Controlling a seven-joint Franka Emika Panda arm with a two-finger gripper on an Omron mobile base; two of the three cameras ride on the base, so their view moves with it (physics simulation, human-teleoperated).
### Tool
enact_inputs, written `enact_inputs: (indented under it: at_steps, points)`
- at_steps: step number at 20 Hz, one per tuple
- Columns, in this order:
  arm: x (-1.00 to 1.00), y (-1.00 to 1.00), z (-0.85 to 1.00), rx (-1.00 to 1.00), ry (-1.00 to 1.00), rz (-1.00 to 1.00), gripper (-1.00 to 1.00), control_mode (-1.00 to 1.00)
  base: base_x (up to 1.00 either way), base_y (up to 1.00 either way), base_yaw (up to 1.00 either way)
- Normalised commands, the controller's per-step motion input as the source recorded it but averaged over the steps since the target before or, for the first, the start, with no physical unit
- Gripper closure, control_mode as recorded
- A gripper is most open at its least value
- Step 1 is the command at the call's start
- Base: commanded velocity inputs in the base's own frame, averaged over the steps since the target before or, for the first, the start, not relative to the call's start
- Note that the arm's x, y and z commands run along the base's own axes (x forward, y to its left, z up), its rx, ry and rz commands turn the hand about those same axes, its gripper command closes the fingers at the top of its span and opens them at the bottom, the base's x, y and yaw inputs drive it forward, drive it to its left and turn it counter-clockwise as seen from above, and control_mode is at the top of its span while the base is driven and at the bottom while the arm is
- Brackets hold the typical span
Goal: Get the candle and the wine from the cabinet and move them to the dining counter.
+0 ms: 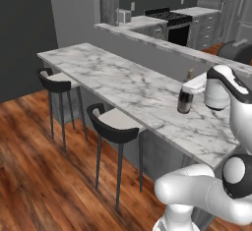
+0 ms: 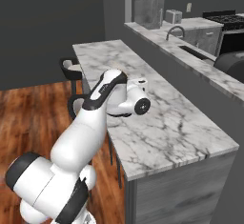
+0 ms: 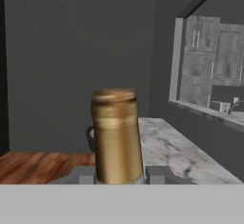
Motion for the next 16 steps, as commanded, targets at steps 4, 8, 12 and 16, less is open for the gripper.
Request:
enact_inputs:
  at_steps: [4,8,12,16]
  points:
    - [0.19,-0.12,-0.33,0.0,0.01,0.0,1.0,-1.0,0.0,0.0,0.0]
    - [0.11,-0.15,-0.32,0.0,0.0,0.0,1.0,-1.0,0.0,0.0,0.0]
    - [0.07,-0.13,-0.31,0.0,0.0,0.0,1.0,-1.0,0.0,0.0,0.0]
    - [0.02,-0.06,-0.31,-0.02,0.0,0.0,1.0,-1.0,0.0,0.0,0.0]
